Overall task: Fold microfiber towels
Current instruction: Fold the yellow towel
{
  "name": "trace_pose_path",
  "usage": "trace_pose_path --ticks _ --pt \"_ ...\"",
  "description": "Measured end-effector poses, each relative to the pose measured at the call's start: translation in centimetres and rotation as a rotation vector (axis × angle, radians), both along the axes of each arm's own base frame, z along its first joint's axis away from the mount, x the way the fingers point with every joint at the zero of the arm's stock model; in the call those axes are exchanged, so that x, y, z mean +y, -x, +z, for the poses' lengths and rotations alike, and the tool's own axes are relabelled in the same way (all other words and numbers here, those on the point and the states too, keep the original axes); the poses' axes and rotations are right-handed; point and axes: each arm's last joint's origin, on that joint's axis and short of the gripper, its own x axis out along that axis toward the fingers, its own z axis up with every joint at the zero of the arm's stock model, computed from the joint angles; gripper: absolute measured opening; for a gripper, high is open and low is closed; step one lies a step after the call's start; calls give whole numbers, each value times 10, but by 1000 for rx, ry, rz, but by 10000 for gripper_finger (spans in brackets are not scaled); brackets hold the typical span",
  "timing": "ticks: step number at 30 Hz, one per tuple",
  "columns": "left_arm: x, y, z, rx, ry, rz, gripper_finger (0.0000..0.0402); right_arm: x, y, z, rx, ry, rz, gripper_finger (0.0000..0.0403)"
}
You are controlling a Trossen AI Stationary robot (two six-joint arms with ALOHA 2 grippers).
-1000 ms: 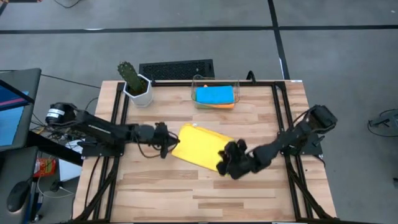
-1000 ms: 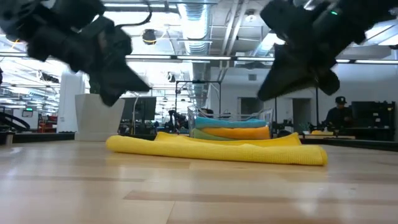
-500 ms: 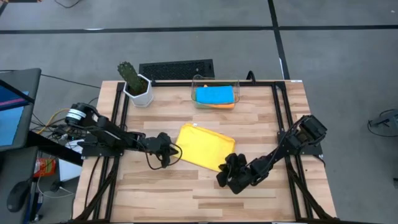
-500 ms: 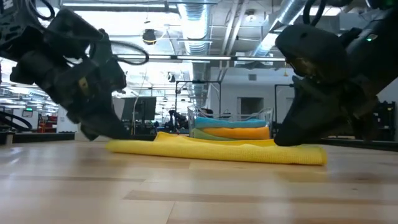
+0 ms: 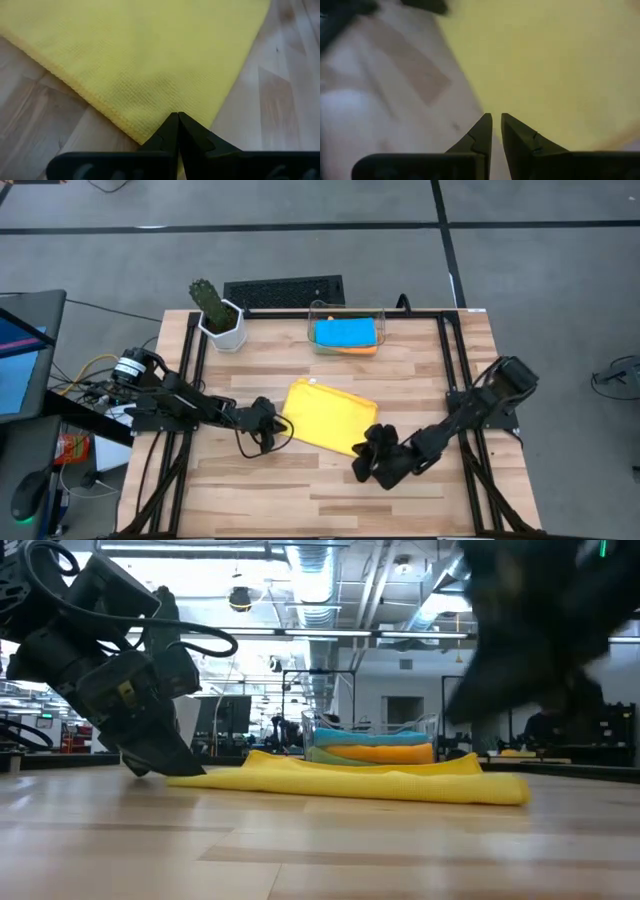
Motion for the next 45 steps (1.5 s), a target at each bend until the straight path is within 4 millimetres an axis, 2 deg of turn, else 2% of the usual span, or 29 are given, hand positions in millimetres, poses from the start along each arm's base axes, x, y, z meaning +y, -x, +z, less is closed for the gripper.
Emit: trace_pose_path --ticks 4,7,12,15,22,27,31,34,37,40,45 --pt "0 0 0 -3 16 23 0 -5 10 38 -42 72 106 65" --pt "-1 0 0 -3 24 28 0 -10 17 50 5 99 195 67" --pt "-7 2 0 -10 32 32 0 -11 18 33 185 74 356 77" --pt "-10 3 0 -12 28 32 0 -7 12 16 215 85 358 79" --pt "-11 4 0 -13 33 40 0 2 12 -25 344 65 322 79" --pt "-11 4 0 -13 41 41 0 7 16 -21 349 -1 324 79" --pt "-12 3 3 -35 77 46 0 13 26 3 283 -35 370 79" --pt "-14 0 12 -67 139 25 0 8 25 22 145 81 283 79" --pt "-17 -7 29 -144 159 -15 0 2 21 26 46 212 164 79" --pt "-12 -7 33 -142 131 4 0 0 11 14 36 222 130 79" --pt "-12 -11 44 -221 158 7 0 10 -4 -22 31 177 128 79"
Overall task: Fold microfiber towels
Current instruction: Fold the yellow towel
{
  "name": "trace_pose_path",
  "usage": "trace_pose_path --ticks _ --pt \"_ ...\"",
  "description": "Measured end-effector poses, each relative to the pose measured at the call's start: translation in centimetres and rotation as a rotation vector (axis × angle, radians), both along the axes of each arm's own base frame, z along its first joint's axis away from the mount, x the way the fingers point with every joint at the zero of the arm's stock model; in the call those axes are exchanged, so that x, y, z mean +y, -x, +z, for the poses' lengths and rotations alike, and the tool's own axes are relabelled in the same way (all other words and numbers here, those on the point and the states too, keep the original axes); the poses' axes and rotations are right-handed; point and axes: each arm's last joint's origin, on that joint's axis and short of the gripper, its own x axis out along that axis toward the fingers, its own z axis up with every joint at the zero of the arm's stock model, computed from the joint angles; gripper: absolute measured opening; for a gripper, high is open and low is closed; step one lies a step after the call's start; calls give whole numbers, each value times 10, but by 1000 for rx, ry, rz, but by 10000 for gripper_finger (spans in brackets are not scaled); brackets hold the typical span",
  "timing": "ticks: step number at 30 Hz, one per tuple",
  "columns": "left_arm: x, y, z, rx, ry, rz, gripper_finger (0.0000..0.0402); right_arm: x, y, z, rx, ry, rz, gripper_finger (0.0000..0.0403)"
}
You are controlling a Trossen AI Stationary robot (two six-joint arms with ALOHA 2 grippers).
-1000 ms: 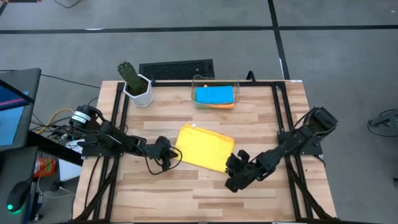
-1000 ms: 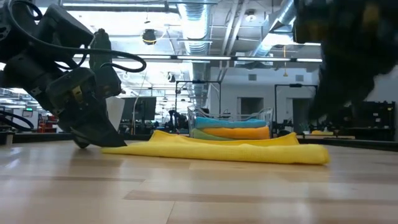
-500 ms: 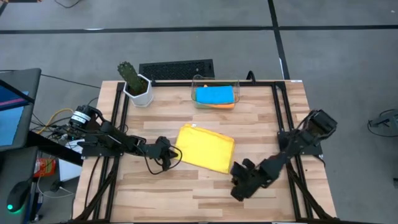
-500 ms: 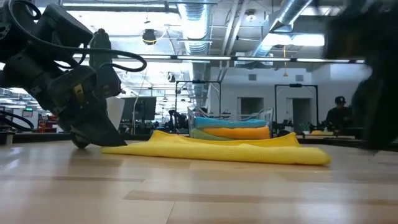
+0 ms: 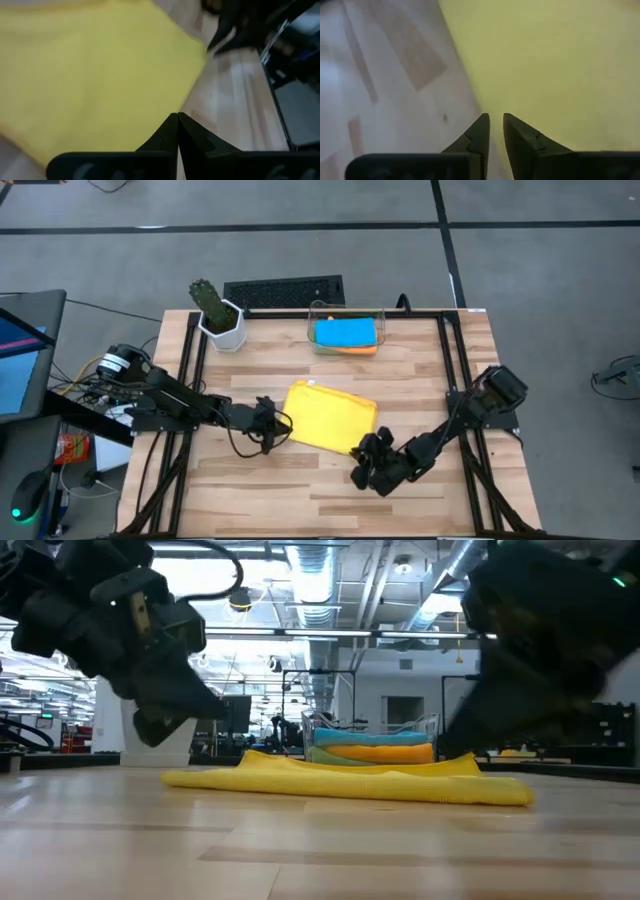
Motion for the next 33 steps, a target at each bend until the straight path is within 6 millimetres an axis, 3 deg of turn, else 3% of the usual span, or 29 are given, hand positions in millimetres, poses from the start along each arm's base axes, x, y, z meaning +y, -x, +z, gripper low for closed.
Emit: trace_pose_path --ticks 3,7,15,24,27,33 --pt "0 -3 6 -62 -37 19 0 4 -2 -18 30 -73 -12 79" --pt "2 -5 8 -70 -127 66 0 7 0 -26 63 -123 -21 79" --pt "3 -6 9 -86 -169 92 0 8 2 -13 56 -128 10 79" --pt "2 -7 10 -107 -176 71 0 6 -9 25 -138 -84 73 66" --pt "-1 -15 6 -126 -150 23 0 0 -19 28 -179 -60 87 59" --pt "-16 -50 -8 -89 -139 -145 0 -16 -29 24 -168 -25 55 47"
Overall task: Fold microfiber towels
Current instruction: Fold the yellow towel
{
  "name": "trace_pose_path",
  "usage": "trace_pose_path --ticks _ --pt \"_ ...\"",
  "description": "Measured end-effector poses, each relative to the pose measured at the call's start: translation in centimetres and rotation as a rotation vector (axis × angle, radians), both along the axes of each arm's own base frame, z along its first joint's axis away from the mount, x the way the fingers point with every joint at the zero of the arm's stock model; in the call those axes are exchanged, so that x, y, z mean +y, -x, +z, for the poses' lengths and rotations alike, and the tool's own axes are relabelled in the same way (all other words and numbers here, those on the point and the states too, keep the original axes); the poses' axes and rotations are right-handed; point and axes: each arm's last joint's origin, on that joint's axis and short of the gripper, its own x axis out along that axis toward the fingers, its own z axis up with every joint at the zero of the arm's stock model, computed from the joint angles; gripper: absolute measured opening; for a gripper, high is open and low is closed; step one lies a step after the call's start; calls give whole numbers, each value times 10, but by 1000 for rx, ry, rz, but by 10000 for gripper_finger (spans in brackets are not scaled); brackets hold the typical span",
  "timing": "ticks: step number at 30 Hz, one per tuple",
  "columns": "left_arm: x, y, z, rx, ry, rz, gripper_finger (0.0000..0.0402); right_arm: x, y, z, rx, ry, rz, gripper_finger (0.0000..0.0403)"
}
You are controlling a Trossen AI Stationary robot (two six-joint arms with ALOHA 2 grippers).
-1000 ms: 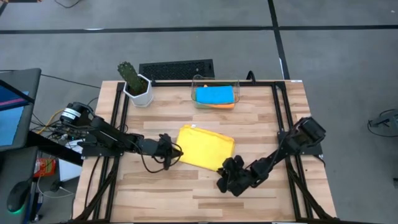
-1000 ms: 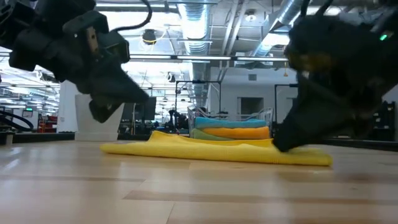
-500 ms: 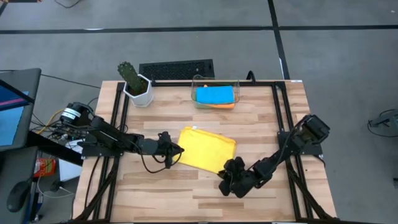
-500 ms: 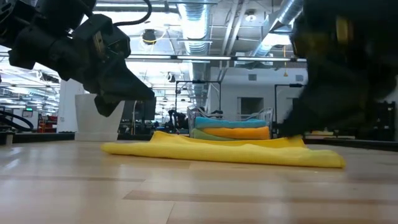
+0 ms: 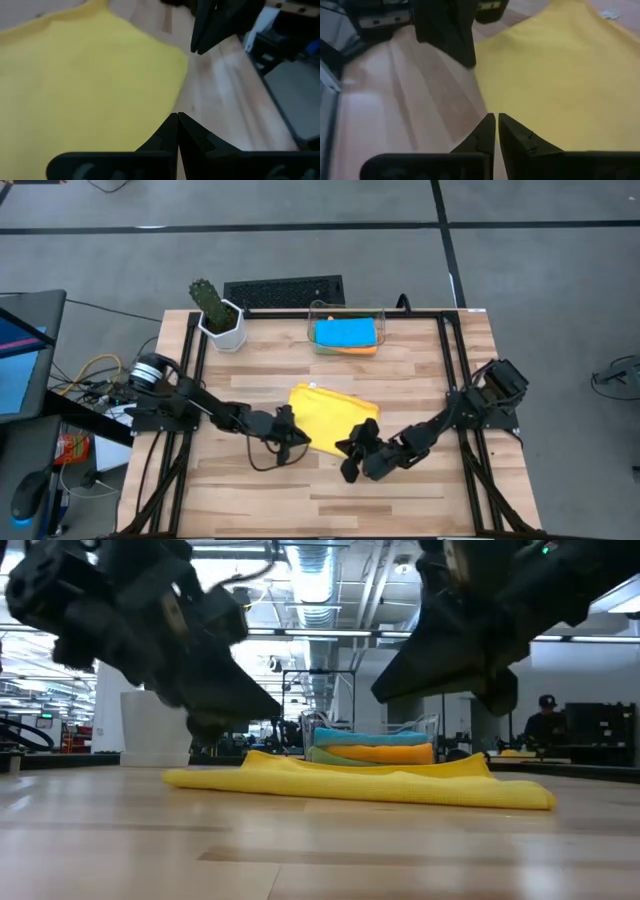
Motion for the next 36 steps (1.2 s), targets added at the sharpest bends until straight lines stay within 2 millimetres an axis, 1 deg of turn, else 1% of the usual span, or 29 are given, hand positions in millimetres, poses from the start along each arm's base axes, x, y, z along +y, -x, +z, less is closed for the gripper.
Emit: trace_pose_path --ticks 3,5,8,12,15,18,25,27,29,32,36 --pt "-3 -11 -7 15 -13 -1 0 -4 -1 -1 16 40 11 40" --pt "-4 -14 -14 39 -17 -3 0 -4 -2 -4 28 55 13 33" --pt "-5 -13 -24 80 4 -14 0 -4 -3 -23 75 59 7 20" --pt "-8 -12 -30 106 18 -21 0 4 -6 -46 89 -11 15 13" --pt "-11 -10 -33 140 -8 -10 0 7 -4 -57 116 -69 0 19" --pt "-13 -7 -37 177 -35 2 0 9 1 -61 150 -73 -7 28" --pt "-23 -2 -37 181 -23 9 0 11 6 -60 188 -46 1 16" --pt "-26 -1 -38 184 -5 23 0 12 7 -60 188 -51 4 15" --pt "-27 -1 -38 192 11 31 0 15 8 -55 178 -62 16 20" --pt "-29 0 -38 192 10 33 0 19 12 -42 168 -80 56 34" --pt "-29 0 -35 172 16 30 0 19 20 -2 121 -47 131 46"
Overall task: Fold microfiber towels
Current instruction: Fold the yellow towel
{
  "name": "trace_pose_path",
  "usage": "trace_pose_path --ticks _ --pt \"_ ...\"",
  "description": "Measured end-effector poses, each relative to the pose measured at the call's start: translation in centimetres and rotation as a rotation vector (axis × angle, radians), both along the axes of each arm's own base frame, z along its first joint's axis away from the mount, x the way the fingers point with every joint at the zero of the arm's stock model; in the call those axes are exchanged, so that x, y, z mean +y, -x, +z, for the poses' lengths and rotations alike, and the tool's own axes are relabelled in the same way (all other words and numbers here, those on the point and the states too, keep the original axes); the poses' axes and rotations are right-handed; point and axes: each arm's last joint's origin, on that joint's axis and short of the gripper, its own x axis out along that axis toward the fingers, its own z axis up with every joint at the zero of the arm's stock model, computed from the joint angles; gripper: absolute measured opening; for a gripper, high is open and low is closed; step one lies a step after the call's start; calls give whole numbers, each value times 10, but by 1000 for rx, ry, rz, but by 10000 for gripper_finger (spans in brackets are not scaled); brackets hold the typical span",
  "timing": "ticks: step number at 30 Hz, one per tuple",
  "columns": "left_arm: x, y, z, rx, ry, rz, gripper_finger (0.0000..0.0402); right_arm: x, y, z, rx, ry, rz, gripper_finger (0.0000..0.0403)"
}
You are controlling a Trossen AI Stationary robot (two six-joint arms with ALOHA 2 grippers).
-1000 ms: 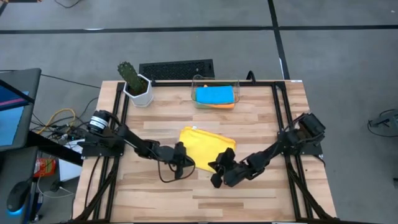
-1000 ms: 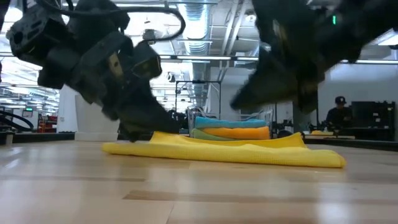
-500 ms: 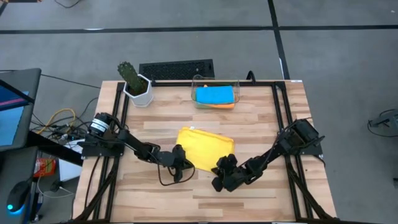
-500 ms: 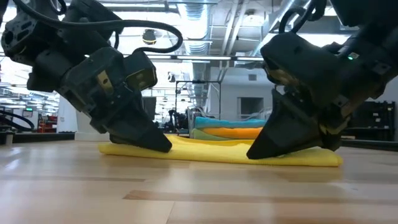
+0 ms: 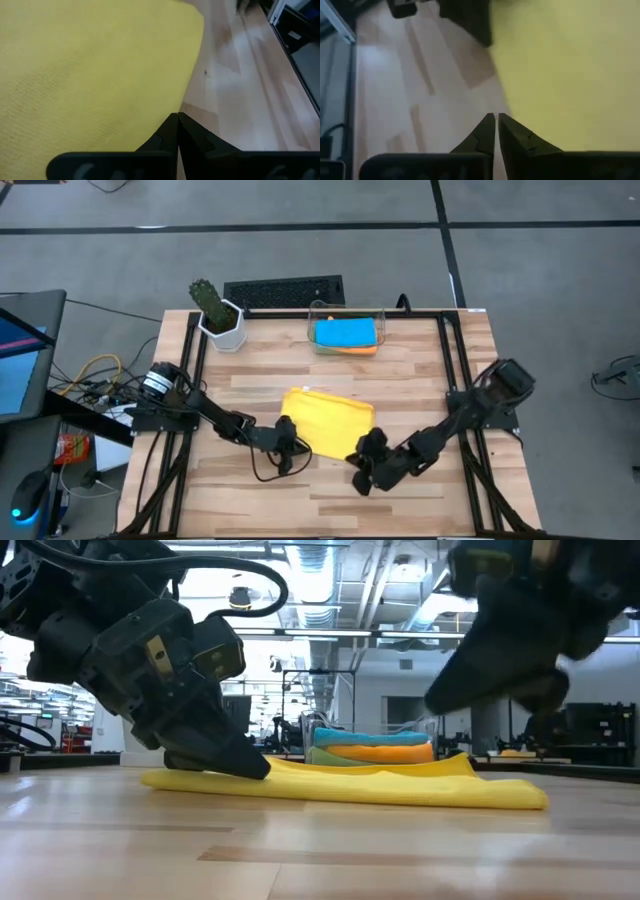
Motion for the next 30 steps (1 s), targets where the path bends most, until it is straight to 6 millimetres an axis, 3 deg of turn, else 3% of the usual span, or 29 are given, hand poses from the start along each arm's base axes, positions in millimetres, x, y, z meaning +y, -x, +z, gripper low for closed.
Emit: trace_pose_path --ticks 5,8,14,18,23,30 --pt "6 -1 14 -32 3 -26 0 -14 23 22 138 92 33 59" --pt "11 -4 31 -104 10 -37 0 -16 31 24 213 142 120 73" --pt "15 -5 44 -153 -4 -38 0 -7 24 7 259 151 280 122" --pt "15 -6 44 -164 -1 -36 0 -7 17 -5 279 159 263 152" --pt "17 -6 44 -175 -40 9 0 -9 14 -25 332 158 196 150" --pt "19 -7 44 -184 -91 47 0 -5 13 -30 329 143 185 141"
